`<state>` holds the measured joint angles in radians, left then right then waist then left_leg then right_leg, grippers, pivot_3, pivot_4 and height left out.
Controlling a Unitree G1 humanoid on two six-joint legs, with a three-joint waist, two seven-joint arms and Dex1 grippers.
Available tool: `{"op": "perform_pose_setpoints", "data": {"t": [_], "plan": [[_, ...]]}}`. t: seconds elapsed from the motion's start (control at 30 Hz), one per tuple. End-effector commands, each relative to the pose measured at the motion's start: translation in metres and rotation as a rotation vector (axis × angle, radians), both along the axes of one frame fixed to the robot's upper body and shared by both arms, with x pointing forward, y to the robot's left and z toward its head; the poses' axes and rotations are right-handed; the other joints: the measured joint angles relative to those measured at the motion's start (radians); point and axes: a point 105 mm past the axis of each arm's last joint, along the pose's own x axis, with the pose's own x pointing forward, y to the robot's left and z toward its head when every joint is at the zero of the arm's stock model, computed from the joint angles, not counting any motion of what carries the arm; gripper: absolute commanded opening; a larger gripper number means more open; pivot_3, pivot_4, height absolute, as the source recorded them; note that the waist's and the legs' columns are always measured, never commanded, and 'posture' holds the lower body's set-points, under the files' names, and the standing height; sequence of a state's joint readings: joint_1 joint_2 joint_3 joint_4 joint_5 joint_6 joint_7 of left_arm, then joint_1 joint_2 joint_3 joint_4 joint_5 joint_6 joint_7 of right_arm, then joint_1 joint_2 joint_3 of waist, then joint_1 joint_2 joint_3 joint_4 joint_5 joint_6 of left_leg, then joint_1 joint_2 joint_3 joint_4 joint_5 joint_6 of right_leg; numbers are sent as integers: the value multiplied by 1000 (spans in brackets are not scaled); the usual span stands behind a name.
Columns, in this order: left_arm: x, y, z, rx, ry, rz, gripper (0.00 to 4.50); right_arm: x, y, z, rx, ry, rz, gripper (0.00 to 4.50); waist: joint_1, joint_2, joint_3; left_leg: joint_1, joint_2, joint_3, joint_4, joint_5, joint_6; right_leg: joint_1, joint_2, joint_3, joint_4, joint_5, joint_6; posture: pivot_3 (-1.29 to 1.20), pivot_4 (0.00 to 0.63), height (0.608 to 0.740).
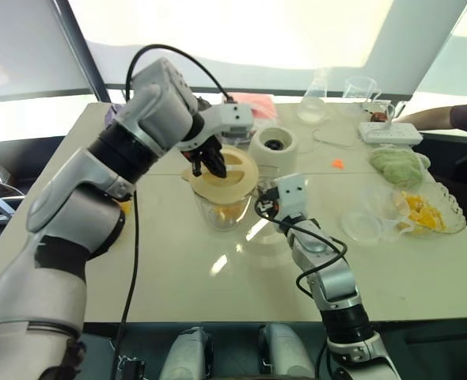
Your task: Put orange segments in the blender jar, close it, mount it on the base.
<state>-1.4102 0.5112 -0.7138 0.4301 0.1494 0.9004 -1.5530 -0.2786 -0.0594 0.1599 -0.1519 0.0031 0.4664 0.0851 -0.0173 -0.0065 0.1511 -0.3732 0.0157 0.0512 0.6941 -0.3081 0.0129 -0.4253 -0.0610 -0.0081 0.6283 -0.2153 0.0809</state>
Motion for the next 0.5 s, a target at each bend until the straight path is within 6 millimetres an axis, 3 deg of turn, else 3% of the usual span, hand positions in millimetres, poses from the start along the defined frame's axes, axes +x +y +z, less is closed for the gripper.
{"op": "perform_pose_setpoints", "data": {"t": [0.03,0.2,0.3,0.5], "plan": [[8,24,-55,96,99,126,217,-3,14,27,25,-110,49,1220,0,2,-1,0,0,0,0,0,0,0,0,0,0,0,0,0,150,740],[5,22,-59,59,202,315,217,-3,12,27,24,-109,43,1220,6,3,-3,0,-1,-1,0,0,0,0,0,0,-1,0,0,0,150,740],[5,18,-61,53,206,326,217,-3,12,27,22,-108,42,1220,6,8,-7,0,-2,-2,-1,-1,1,1,-1,0,-8,-2,3,0,150,740],[6,12,-59,23,171,266,217,-3,11,27,15,-108,45,1220,5,7,-14,-1,-9,-2,-10,-4,7,6,-3,5,-14,-5,8,0,150,740]]}}
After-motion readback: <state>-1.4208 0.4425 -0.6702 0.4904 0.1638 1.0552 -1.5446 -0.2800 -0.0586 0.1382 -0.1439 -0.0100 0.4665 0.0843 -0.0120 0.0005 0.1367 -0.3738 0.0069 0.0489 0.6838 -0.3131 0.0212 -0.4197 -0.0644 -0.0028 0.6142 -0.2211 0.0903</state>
